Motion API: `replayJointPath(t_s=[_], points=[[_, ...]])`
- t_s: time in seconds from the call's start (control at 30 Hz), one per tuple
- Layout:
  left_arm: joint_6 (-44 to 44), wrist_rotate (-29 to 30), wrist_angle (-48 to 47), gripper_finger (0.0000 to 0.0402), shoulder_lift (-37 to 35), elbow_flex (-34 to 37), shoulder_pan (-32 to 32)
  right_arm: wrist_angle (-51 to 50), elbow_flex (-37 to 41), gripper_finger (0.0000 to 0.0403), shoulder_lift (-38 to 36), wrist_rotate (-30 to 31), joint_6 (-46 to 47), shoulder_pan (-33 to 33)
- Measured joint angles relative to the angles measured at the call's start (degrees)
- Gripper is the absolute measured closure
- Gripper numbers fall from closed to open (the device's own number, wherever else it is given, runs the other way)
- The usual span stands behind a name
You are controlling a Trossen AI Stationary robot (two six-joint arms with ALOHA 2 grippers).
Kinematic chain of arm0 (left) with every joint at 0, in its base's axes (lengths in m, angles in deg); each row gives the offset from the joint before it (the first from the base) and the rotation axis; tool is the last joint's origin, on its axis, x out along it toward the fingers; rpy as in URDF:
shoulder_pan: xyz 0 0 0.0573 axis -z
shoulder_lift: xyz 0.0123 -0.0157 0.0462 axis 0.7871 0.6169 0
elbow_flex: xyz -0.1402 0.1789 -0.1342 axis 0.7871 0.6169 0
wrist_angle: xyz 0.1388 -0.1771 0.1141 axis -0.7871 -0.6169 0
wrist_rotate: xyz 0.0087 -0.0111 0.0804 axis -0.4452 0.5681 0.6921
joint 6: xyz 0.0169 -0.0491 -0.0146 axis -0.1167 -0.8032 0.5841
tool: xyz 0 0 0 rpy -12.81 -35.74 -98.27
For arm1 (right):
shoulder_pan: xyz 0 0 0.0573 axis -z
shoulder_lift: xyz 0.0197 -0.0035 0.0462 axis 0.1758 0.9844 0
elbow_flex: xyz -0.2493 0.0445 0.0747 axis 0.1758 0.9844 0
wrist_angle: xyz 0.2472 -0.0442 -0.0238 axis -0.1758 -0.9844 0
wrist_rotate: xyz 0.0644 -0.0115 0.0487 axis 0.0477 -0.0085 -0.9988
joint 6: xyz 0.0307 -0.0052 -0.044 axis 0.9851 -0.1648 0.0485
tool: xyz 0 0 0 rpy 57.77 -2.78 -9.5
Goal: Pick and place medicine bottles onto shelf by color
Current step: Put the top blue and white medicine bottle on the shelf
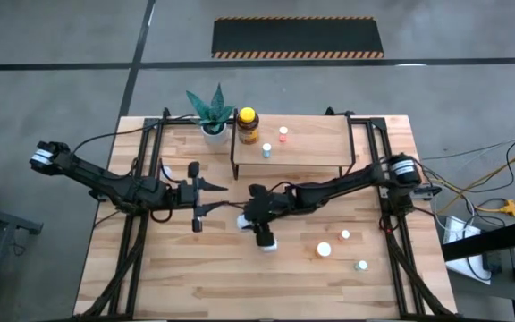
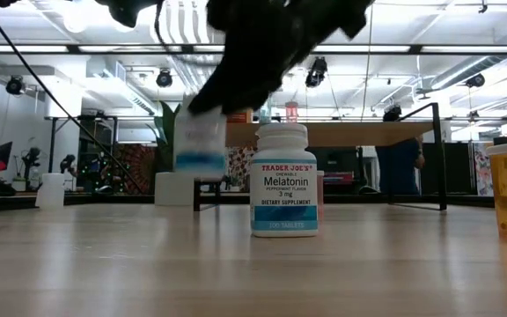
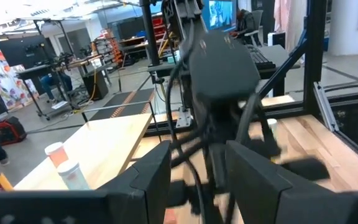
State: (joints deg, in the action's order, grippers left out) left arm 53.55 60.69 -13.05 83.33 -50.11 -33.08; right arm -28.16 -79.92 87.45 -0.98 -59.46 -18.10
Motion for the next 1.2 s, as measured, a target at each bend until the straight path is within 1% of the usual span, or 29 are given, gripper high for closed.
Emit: replayJointPath(t_s=[0.1, 0.27, 0.5, 0.7, 0.83, 0.9, 1.0, 1.13, 1.2], points=[[0.0, 0.0, 0.5, 0.0265, 0.1, 0.1, 0.0, -4.9, 0.0, 0.0230, -4.1, -1.0, -1.9, 0.0], [0.0, 0.0, 0.6, 0.0265, 0.2, 0.1, 0.0, -12.6, 0.6, 0.0233, -11.4, -1.0, -4.4, 0.0], [0.0, -0.1, 0.4, 0.0265, 0.3, 0.3, 0.0, -19.0, 2.0, 0.0233, -21.5, -0.9, -8.6, 0.0], [0.0, -0.2, 0.5, 0.0265, 0.6, 0.6, 0.0, -23.5, 2.8, 0.0233, -28.7, -1.0, -13.3, 0.8], [0.0, -3.2, 0.4, 0.0265, 1.7, 0.9, 0.0, -26.0, 3.0, 0.0233, -32.6, -1.6, -15.2, 2.5], [-0.4, -5.6, 0.6, 0.0265, 2.5, 0.9, 0.1, -27.2, 3.1, 0.0233, -34.3, -2.6, -15.9, 3.8], [-1.8, -8.8, 0.6, 0.0265, 4.1, 0.9, 0.1, -28.1, 3.5, 0.0233, -36.6, -6.0, -16.1, 6.4], [-4.8, -9.7, 2.1, 0.0265, 7.7, 0.9, 0.8, -28.9, 5.2, 0.0233, -39.5, -11.3, -16.5, 10.4], [-5.6, -9.8, 3.7, 0.0265, 9.8, 0.8, 1.3, -29.5, 6.3, 0.0233, -40.9, -12.6, -17.1, 12.4]])
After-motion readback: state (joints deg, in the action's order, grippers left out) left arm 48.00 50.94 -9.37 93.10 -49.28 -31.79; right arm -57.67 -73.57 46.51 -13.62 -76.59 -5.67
